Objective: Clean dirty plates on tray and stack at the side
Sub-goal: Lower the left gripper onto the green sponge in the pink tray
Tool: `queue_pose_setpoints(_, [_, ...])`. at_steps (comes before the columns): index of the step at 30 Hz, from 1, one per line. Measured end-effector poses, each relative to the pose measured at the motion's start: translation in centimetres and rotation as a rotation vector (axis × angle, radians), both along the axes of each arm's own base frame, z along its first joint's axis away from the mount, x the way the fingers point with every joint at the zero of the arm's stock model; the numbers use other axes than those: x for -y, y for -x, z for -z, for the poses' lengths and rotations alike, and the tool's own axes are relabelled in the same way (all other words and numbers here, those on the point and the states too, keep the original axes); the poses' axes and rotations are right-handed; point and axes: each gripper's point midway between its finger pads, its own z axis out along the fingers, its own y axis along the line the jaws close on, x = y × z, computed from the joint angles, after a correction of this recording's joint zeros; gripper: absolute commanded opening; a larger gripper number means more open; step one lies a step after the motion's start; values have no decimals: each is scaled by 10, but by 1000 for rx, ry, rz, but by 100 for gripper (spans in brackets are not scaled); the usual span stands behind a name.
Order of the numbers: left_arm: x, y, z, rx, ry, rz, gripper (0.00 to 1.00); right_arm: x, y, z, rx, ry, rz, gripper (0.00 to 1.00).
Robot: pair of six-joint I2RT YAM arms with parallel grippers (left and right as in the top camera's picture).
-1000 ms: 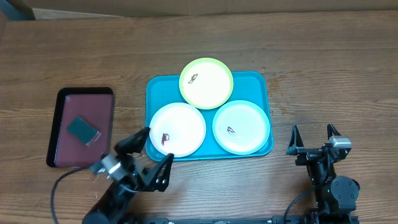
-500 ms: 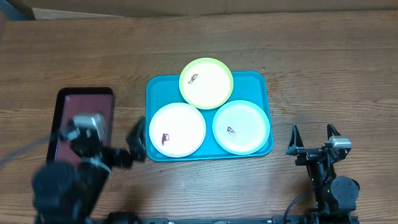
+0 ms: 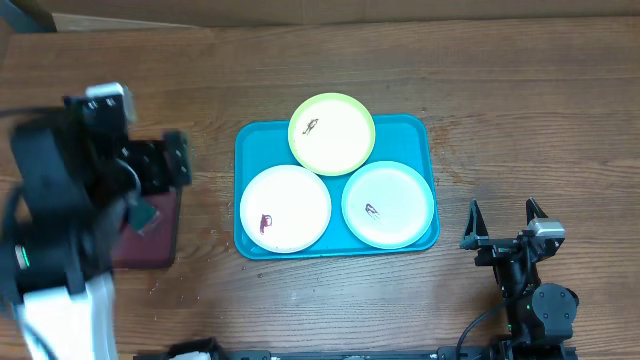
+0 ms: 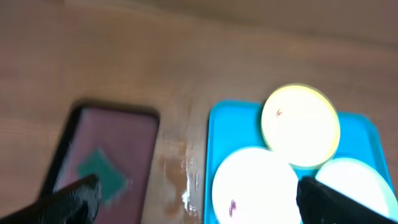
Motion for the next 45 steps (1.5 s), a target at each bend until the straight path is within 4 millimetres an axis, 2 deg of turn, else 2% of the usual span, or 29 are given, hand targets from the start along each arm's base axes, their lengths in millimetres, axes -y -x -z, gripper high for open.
queue_pose_setpoints(2, [-8, -10, 18, -115, 59, -5, 100, 0, 0, 0, 0, 1, 0, 100])
queue_pose_setpoints(4, [-16, -22, 44, -240, 130, -19, 100, 0, 0, 0, 0, 0, 0, 100])
queue_pose_setpoints(7, [-32, -40, 83, -362, 205, -58, 100, 0, 0, 0, 0, 0, 0, 100])
queue_pose_setpoints(9, [-46, -45, 102, -416, 247, -127, 100, 0, 0, 0, 0, 0, 0, 100])
queue_pose_setpoints(13, [-87, -43, 128, -482, 329, -341, 100, 0, 0, 0, 0, 0, 0, 100])
queue_pose_setpoints(15, [-106, -34, 142, -533, 386, -450, 100, 0, 0, 0, 0, 0, 0, 100])
queue_pose_setpoints(19, [-129, -24, 166, -606, 441, -561, 100, 0, 0, 0, 0, 0, 0, 100])
queue_pose_setpoints(26, [-144, -16, 218, -784, 424, -641, 100, 0, 0, 0, 0, 0, 0, 100])
queue_pose_setpoints(30, [-152, -17, 248, -848, 417, -684, 100, 0, 0, 0, 0, 0, 0, 100])
queue_pose_setpoints(33, [-157, -22, 266, -866, 413, -702, 95, 0, 0, 0, 0, 0, 0, 100])
queue_pose_setpoints(35, [-159, -23, 275, -876, 412, -708, 93, 0, 0, 0, 0, 1, 0, 100])
queue_pose_setpoints(38, [-163, -28, 284, -873, 405, -712, 95, 0, 0, 0, -1, 0, 0, 100])
queue_pose_setpoints(45, [-181, -36, 294, -823, 336, -752, 96, 0, 0, 0, 0, 1, 0, 100])
